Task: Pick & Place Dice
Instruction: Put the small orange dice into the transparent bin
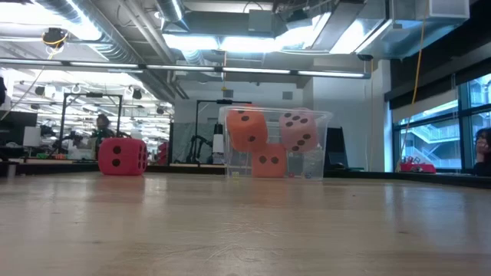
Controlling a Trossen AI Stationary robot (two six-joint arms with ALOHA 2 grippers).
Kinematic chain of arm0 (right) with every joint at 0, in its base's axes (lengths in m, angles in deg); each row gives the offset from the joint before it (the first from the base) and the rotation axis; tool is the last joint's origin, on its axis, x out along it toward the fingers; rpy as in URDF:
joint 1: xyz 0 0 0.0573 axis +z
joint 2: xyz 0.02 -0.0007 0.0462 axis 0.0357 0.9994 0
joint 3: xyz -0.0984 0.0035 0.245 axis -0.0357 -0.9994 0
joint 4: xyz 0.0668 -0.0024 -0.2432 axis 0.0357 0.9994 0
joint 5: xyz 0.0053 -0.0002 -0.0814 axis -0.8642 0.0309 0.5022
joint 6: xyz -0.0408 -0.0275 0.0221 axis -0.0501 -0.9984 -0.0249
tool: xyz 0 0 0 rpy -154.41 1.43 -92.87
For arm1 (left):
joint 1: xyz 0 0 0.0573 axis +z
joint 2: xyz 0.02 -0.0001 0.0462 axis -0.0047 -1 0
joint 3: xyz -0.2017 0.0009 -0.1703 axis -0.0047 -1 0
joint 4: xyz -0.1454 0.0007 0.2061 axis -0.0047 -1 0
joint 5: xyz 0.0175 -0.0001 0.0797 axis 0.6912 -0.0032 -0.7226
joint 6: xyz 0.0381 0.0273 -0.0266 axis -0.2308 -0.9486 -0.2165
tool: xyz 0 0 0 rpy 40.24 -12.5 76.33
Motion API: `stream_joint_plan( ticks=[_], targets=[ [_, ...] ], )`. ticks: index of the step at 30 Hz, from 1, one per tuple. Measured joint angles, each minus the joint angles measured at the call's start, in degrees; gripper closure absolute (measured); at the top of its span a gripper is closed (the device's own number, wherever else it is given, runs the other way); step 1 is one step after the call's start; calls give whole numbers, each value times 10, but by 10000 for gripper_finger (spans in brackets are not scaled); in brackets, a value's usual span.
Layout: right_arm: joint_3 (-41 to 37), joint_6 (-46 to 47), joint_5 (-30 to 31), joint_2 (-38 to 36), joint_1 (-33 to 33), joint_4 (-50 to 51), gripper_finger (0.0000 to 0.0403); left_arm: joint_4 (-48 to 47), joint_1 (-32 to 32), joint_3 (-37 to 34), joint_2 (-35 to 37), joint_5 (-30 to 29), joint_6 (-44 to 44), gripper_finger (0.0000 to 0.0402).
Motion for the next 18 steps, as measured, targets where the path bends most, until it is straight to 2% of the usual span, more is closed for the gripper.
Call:
stream_joint_plan(
  ticks=[5, 8, 14, 18],
  targets=[
    [0, 52, 52, -9, -1, -6, 355, -53, 27, 0, 36, 90, -6, 213],
    [0, 92, 59, -25, -8, -5, 355, -123, 36, 0, 75, 87, -48, 221],
    [0, 203, 48, -70, -40, 71, 355, -290, 36, 1, 158, -10, -140, 237],
    [0, 360, -39, -102, -85, 186, 355, -389, 28, 1, 189, -83, -170, 245]
  ],
)
